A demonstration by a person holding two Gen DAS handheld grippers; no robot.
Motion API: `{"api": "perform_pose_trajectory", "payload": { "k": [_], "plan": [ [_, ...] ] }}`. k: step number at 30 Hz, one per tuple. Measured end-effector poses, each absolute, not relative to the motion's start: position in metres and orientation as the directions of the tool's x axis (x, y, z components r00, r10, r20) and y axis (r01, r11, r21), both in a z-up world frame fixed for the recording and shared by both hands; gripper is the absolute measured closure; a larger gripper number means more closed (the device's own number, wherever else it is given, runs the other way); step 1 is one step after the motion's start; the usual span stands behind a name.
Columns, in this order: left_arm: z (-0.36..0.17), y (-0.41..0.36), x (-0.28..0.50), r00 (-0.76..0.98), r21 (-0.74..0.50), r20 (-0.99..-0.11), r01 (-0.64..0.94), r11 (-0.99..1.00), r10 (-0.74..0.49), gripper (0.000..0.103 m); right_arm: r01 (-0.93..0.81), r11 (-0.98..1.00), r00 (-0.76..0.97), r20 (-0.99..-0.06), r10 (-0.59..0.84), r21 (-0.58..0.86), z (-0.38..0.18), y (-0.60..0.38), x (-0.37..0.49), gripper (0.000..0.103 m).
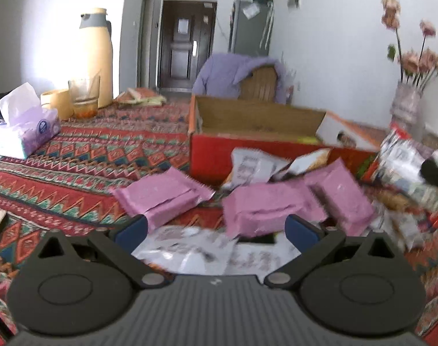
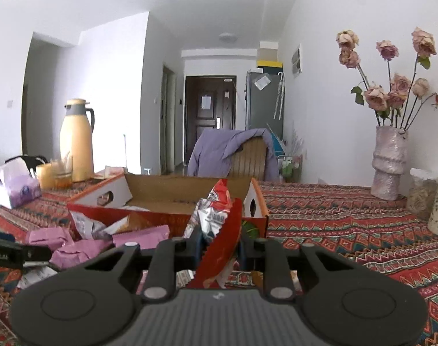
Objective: Organize snacks
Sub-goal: 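Grasp the silver-red chip bag with the right gripper while the left grasps a white wrapper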
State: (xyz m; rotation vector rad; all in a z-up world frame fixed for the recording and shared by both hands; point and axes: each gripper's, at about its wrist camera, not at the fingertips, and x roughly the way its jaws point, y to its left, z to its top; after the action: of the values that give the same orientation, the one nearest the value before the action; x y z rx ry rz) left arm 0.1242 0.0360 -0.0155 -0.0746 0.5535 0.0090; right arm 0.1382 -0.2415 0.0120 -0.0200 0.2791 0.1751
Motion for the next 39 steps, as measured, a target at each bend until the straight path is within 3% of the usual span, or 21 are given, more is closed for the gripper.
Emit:
{"api": "perform_pose_trajectory", "payload": {
  "k": [6,16,25,28,30,33,35,39],
  "plan": [
    [-0.024,0.041,0.134,0.799,-0.013,-0.602,-0.034,0.999,0.019,0.0,-0.166,0.986,0.949,-0.268,0.166,0.026,0.013,-0.245,0.132,0.08],
    [-0.03,0.08,0.154,0.736,-0.132,-0.676,-0.085,0.988,-0.027,0.0,-0.16,0.987,0.948,-0.272,0.162,0.03,0.013,-0.246,0.127,0.08],
    [-0.032,0.089,0.158,0.738,-0.157,-0.672,-0.055,0.986,-0.066,0.002,-0.161,0.987,0.945,-0.283,0.161,0.024,0.013,-0.242,0.124,0.08],
    [-0.03,0.09,0.156,0.741,-0.165,-0.667,-0.039,0.986,-0.082,0.017,-0.161,0.987,0.945,-0.286,0.16,0.02,0.013,-0.241,0.122,0.08],
    [-0.028,0.093,0.154,0.742,-0.193,-0.66,-0.018,0.981,-0.116,0.035,-0.163,0.987,0.944,-0.287,0.16,0.015,0.014,-0.24,0.122,0.08],
    [-0.026,0.093,0.149,0.751,-0.179,-0.651,-0.011,0.984,-0.11,0.048,-0.165,0.986,0.944,-0.286,0.161,0.011,0.015,-0.238,0.121,0.08],
    [-0.025,0.093,0.144,0.764,-0.171,-0.637,-0.007,0.985,-0.105,0.055,-0.169,0.986,0.945,-0.284,0.164,0.006,0.016,-0.235,0.12,0.08],
    [-0.018,0.091,0.134,0.79,-0.138,-0.608,0.0,0.99,-0.085,0.058,-0.173,0.985,0.945,-0.282,0.166,0.002,0.017,-0.233,0.119,0.08]
  ]
}}
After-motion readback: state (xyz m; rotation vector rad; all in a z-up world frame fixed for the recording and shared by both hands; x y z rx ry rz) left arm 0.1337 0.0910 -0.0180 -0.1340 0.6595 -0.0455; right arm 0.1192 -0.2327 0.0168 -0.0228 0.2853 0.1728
